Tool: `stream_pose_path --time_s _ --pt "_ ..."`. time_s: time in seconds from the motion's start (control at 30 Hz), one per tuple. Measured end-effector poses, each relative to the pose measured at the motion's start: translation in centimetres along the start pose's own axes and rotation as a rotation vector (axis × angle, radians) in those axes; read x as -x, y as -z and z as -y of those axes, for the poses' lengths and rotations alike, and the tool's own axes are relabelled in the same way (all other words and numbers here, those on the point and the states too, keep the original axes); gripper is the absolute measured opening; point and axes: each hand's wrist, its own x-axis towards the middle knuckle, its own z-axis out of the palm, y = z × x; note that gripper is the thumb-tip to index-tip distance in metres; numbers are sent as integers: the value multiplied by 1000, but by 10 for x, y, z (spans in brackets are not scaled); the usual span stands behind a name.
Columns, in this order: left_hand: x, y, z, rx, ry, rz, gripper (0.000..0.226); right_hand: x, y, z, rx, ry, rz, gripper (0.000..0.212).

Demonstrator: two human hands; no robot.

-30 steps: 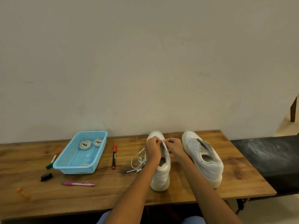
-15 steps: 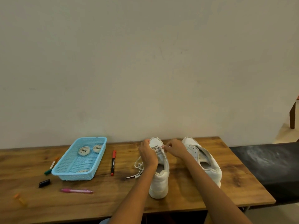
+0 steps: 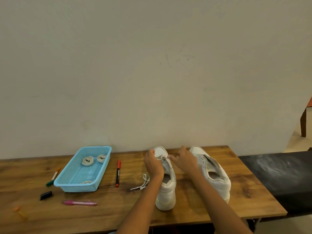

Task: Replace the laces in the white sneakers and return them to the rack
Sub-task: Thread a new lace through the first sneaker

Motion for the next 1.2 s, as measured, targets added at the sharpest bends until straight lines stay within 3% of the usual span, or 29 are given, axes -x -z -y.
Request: stream_pose_path --time_s 0.07,0.2,0.27,0.37,0.4,0.57,0.67,0.8,1.0,1.2 --pt "-1 -2 2 6 2 -1 29 3 -5 1 -48 40 56 60" --pt "-2 -2 2 52 45 -3 27 -3 -5 5 -14 204 198 27" --pt "-1 -3 3 52 42 -6 28 -9 0 1 -85 119 63 23" --pt "-1 -3 3 33 27 -32 30 -19 19 -12 -465 -148 -316 30" --pt "-2 -3 2 44 40 -29 30 -21 24 -16 -467 -195 -334 32" --pt "-7 0 -2 203 250 3 23 -21 27 -5 -123 11 62 27" --pt "-11 11 4 120 342 194 17 -14 16 7 -88 128 236 29" --pt "-10 26 19 -146 277 379 26 -6 2 12 4 112 227 24" --pt "-10 25 20 -238 185 375 17 -7 -5 16 84 105 208 24" --pt "-10 28 26 -203 342 237 23 -7 -11 -1 45 99 307 26"
